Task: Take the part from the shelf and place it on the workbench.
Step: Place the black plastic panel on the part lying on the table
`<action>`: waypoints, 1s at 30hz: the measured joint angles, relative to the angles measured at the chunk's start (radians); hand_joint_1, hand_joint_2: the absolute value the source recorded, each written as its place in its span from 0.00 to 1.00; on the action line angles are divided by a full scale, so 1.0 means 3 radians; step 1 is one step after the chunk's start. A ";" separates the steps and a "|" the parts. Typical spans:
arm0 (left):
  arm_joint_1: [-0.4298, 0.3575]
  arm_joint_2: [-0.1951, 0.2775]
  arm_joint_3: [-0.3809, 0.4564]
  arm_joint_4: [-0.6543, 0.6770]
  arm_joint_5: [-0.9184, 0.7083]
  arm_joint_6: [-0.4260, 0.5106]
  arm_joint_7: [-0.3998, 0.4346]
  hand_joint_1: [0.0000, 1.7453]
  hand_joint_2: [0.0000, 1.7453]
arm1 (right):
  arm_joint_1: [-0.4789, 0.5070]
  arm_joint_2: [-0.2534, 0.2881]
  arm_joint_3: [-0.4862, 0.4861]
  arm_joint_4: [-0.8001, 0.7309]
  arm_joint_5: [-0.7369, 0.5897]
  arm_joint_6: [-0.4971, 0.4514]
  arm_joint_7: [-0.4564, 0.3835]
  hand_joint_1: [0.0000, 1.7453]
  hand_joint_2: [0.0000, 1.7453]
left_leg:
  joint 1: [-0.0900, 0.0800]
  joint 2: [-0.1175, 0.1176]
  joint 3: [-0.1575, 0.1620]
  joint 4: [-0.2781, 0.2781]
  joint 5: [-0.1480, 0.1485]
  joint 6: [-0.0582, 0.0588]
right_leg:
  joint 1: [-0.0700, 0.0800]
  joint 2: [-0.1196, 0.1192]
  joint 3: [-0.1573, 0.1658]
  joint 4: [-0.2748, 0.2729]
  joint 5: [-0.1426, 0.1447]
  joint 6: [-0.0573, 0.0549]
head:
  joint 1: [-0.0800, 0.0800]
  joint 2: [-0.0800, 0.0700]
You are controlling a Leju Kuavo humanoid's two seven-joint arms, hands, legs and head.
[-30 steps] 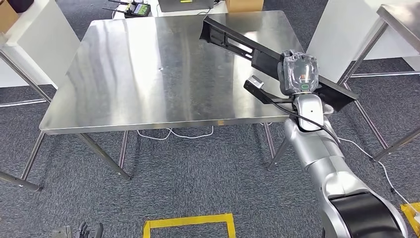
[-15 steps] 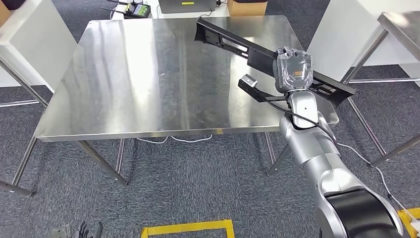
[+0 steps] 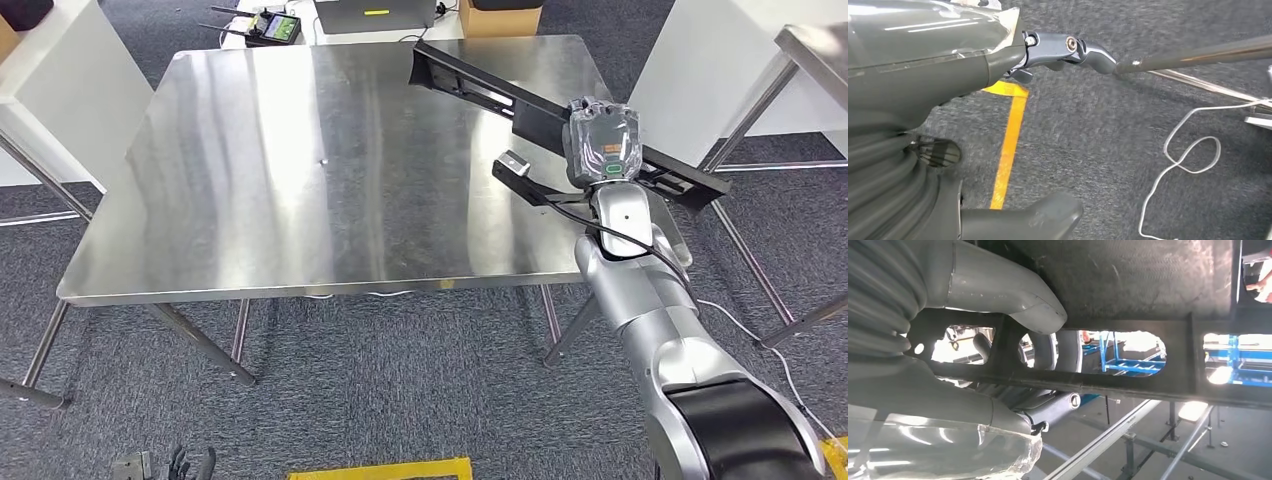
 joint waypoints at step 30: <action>0.0007 0.0009 0.0026 -0.0043 -0.0026 -0.0040 0.0035 0.00 1.00 | 0.0054 -0.0016 -0.0033 0.0036 0.0012 0.0003 -0.0040 1.00 1.00 | -0.0014 -0.0011 0.0111 -0.0174 0.0086 0.0117 | 0.0004 0.0005 -0.0029 -0.0043 0.0079 0.0111 | 0.0005 0.0000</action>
